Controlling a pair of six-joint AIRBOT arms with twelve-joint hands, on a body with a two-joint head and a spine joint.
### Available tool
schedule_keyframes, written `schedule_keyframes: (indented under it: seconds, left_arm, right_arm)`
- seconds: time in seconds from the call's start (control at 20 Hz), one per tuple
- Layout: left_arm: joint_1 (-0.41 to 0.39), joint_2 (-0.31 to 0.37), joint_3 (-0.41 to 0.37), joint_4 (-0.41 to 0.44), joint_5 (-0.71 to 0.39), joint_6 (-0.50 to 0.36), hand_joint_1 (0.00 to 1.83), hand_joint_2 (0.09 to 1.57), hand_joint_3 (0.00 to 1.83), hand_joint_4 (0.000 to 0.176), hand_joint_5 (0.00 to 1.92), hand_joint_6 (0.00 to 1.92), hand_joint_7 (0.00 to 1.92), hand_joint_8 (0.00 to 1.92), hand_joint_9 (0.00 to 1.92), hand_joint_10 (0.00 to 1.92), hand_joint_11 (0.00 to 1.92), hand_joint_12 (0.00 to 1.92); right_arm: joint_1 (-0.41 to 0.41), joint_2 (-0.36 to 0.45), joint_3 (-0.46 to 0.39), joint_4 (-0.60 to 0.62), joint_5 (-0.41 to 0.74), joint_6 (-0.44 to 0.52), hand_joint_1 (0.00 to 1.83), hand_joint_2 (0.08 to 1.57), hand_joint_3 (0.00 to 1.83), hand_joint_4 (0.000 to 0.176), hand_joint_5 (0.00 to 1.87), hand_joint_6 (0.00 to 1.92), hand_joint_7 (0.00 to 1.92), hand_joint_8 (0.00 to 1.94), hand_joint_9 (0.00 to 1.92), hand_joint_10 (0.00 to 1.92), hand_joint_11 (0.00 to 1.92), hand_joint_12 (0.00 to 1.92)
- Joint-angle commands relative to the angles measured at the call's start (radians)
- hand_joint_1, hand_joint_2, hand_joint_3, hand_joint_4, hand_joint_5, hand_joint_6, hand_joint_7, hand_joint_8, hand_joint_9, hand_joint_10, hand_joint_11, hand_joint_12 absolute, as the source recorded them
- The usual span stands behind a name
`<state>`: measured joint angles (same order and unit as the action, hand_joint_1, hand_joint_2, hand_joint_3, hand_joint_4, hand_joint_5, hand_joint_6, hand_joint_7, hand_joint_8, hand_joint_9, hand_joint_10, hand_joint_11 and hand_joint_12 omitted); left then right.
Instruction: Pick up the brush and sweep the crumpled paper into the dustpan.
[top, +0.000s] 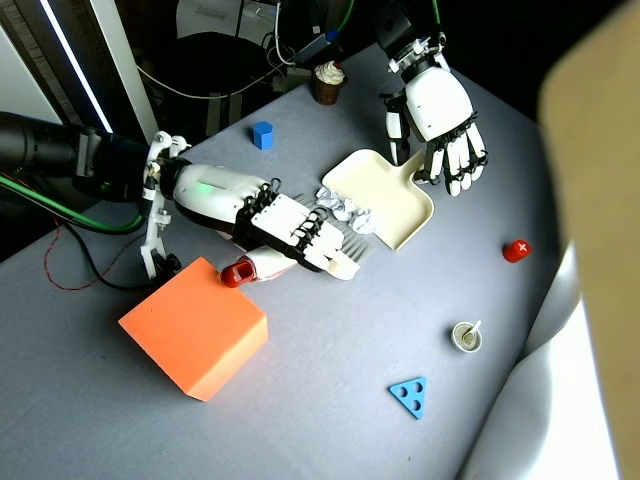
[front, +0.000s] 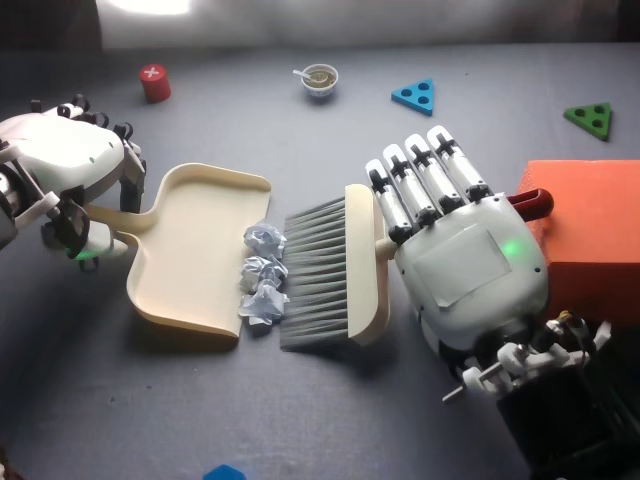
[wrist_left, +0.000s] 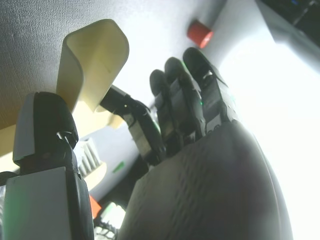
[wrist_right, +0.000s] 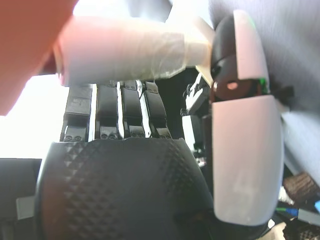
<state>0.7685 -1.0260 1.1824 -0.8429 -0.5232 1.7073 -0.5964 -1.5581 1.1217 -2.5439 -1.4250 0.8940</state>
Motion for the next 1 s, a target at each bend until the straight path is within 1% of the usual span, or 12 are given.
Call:
schedule_keyframes:
  seconds: [0.0, 0.2, 0.5, 0.55, 0.6, 0.65, 0.7, 0.75, 0.8, 0.85, 0.9, 0.95]
  left_arm:
    - [-0.016, 0.004, 0.006, 0.029, -0.09, 0.001, 1.1, 1.13, 0.0, 0.0, 0.95, 1.02, 0.43, 0.01, 0.36, 0.01, 0.05, 0.72]
    - [-0.017, 0.003, 0.003, 0.028, -0.09, 0.001, 1.11, 1.13, 0.0, 0.0, 0.95, 1.02, 0.43, 0.0, 0.34, 0.0, 0.04, 0.7]
    - [-0.021, 0.003, 0.002, 0.029, -0.094, 0.001, 1.09, 1.13, 0.0, 0.0, 0.94, 1.04, 0.43, 0.0, 0.35, 0.0, 0.03, 0.74]
    - [-0.022, 0.004, 0.003, 0.029, -0.095, 0.001, 1.08, 1.14, 0.0, 0.0, 0.92, 1.07, 0.43, 0.0, 0.35, 0.0, 0.02, 0.74]
    - [-0.024, 0.005, 0.003, 0.03, -0.095, 0.001, 1.06, 1.15, 0.0, 0.0, 0.9, 1.1, 0.43, 0.0, 0.35, 0.0, 0.01, 0.74]
    - [-0.024, 0.005, 0.003, 0.031, -0.095, 0.001, 1.06, 1.16, 0.0, 0.0, 0.89, 1.12, 0.4, 0.0, 0.33, 0.0, 0.0, 0.73]
    - [-0.025, 0.005, 0.003, 0.031, -0.095, 0.001, 1.07, 1.15, 0.0, 0.0, 0.91, 1.1, 0.4, 0.0, 0.33, 0.0, 0.01, 0.73]
    - [-0.025, 0.005, 0.002, 0.031, -0.095, 0.001, 1.08, 1.15, 0.0, 0.0, 0.92, 1.08, 0.39, 0.0, 0.33, 0.0, 0.02, 0.73]
    - [-0.026, 0.004, 0.002, 0.031, -0.095, 0.001, 1.08, 1.14, 0.0, 0.0, 0.93, 1.06, 0.4, 0.0, 0.35, 0.0, 0.03, 0.74]
    - [-0.026, 0.004, 0.001, 0.03, -0.095, 0.001, 1.07, 1.14, 0.0, 0.0, 0.93, 1.06, 0.41, 0.0, 0.35, 0.0, 0.05, 0.74]
    - [-0.027, 0.004, 0.001, 0.03, -0.095, 0.001, 1.08, 1.14, 0.0, 0.0, 0.93, 1.06, 0.41, 0.0, 0.35, 0.0, 0.06, 0.73]
    - [-0.028, 0.004, 0.001, 0.03, -0.095, 0.001, 1.08, 1.15, 0.0, 0.0, 0.91, 1.09, 0.41, 0.0, 0.35, 0.0, 0.05, 0.73]
  right_arm:
    - [-0.002, -0.001, 0.014, -0.089, -0.102, -0.004, 1.02, 1.0, 0.0, 0.0, 0.22, 0.0, 0.21, 0.0, 0.24, 0.0, 0.27, 0.07]
    - [0.0, -0.034, 0.072, -0.089, -0.102, 0.003, 1.02, 1.0, 0.0, 0.0, 0.23, 0.0, 0.21, 0.0, 0.24, 0.0, 0.28, 0.07]
    - [0.002, -0.041, 0.083, -0.089, -0.097, 0.011, 0.99, 1.0, 0.0, 0.0, 0.25, 0.01, 0.25, 0.01, 0.29, 0.01, 0.31, 0.09]
    - [0.002, -0.04, 0.084, -0.089, -0.097, 0.011, 0.99, 1.0, 0.0, 0.0, 0.29, 0.01, 0.29, 0.01, 0.32, 0.01, 0.34, 0.1]
    - [0.002, -0.04, 0.088, -0.092, -0.094, 0.011, 1.03, 0.98, 0.0, 0.0, 0.4, 0.01, 0.4, 0.01, 0.4, 0.01, 0.4, 0.13]
    - [0.002, -0.04, 0.092, -0.092, -0.091, 0.011, 1.05, 0.99, 0.0, 0.0, 0.57, 0.02, 0.59, 0.02, 0.59, 0.03, 0.49, 0.18]
    - [0.002, -0.04, 0.096, -0.092, -0.087, 0.011, 1.07, 1.0, 0.0, 0.0, 0.7, 0.02, 0.77, 0.02, 0.75, 0.02, 0.49, 0.39]
    - [0.002, -0.04, 0.099, -0.092, -0.084, 0.011, 1.12, 1.06, 0.01, 0.0, 0.97, 0.7, 0.97, 0.09, 0.91, 0.13, 0.41, 0.96]
    - [0.002, -0.04, 0.101, -0.092, -0.082, 0.011, 1.15, 1.08, 0.0, 0.0, 1.03, 0.84, 0.86, 0.81, 0.72, 1.07, 0.35, 1.51]
    - [0.002, -0.04, 0.103, -0.092, -0.082, 0.011, 1.18, 1.05, 0.0, 0.0, 1.1, 0.76, 0.82, 1.61, 0.75, 1.75, 0.55, 1.84]
    - [0.002, -0.039, 0.104, -0.092, -0.082, 0.011, 1.19, 1.04, 0.0, 0.0, 1.16, 0.67, 0.87, 1.87, 0.87, 1.89, 0.78, 1.9]
    - [0.002, -0.037, 0.105, -0.093, -0.082, 0.011, 1.19, 1.04, 0.0, 0.0, 1.16, 0.69, 0.96, 1.93, 1.01, 1.91, 1.07, 1.92]
